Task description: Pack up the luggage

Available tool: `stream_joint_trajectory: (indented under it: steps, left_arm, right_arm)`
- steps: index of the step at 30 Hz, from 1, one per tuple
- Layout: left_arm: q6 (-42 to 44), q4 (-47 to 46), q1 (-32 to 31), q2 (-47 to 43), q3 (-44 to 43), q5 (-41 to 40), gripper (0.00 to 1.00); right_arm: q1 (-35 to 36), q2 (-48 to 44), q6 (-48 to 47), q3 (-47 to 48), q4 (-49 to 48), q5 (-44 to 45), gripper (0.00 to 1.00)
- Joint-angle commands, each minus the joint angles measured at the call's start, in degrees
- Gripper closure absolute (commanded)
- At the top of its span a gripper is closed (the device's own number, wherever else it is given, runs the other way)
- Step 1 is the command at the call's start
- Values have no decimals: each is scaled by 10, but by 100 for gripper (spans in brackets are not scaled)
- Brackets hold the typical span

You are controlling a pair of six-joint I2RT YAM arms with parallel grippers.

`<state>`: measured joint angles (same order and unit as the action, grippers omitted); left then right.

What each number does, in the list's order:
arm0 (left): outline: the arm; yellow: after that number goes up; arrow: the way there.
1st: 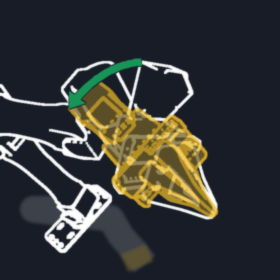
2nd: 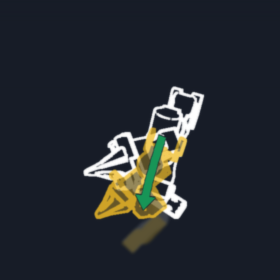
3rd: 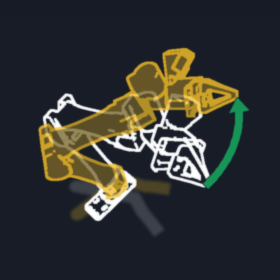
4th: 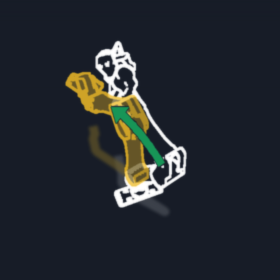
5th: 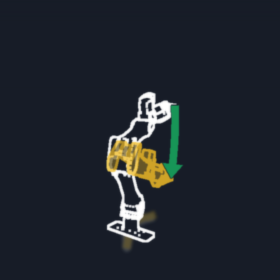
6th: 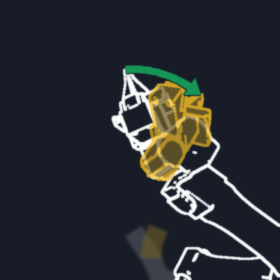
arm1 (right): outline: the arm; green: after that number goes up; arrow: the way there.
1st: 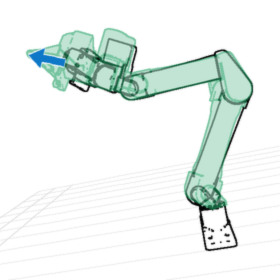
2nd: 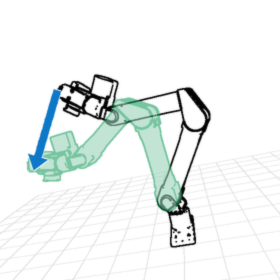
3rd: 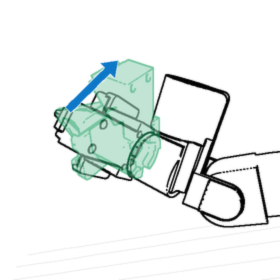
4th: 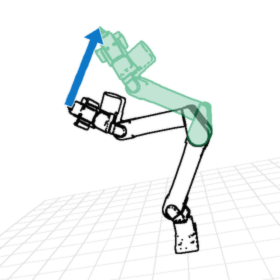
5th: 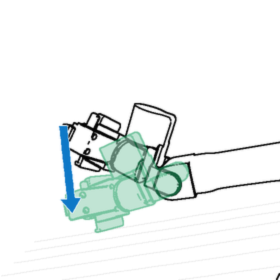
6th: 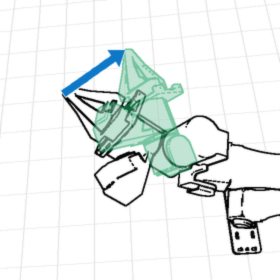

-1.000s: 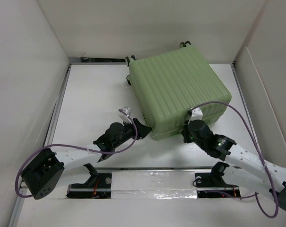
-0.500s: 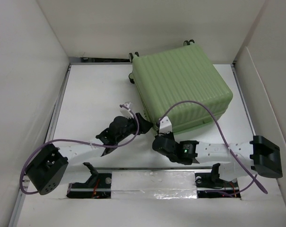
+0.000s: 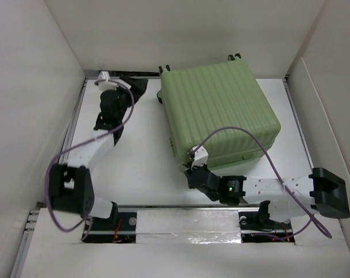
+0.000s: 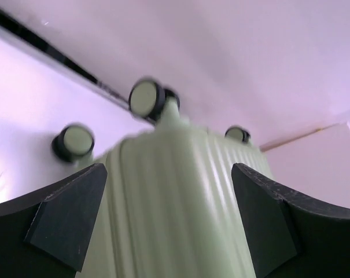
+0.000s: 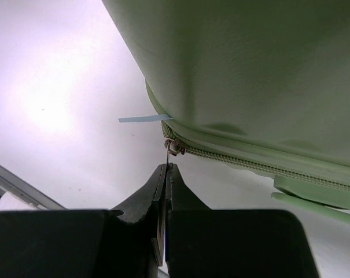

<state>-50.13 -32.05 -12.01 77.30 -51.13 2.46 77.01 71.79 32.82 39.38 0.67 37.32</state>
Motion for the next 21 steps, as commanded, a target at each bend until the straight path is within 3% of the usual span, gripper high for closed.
stream_joint_trajectory:
  steps: [1, 6, 11, 16, 21]
  left_arm:
    - [-36, -6, 29, 145, -114, 121, 10]
    - [-32, 57, 35, 316, -309, 190, 7]
    - [-62, 32, 35, 401, -403, 227, 6]
    - [-105, -22, 35, 452, -437, 250, 4]
    - [-178, -214, 35, 443, -354, 261, 2]
  right_arm:
    - [33, -4, 6, 15, -111, -77, 100]
    - [33, -2, -2, 18, -106, -85, 100]
    - [33, 3, -6, 23, -101, -92, 100]
    - [33, 5, 0, 21, -99, -99, 100]
    - [33, 7, 3, 26, -88, -98, 100]
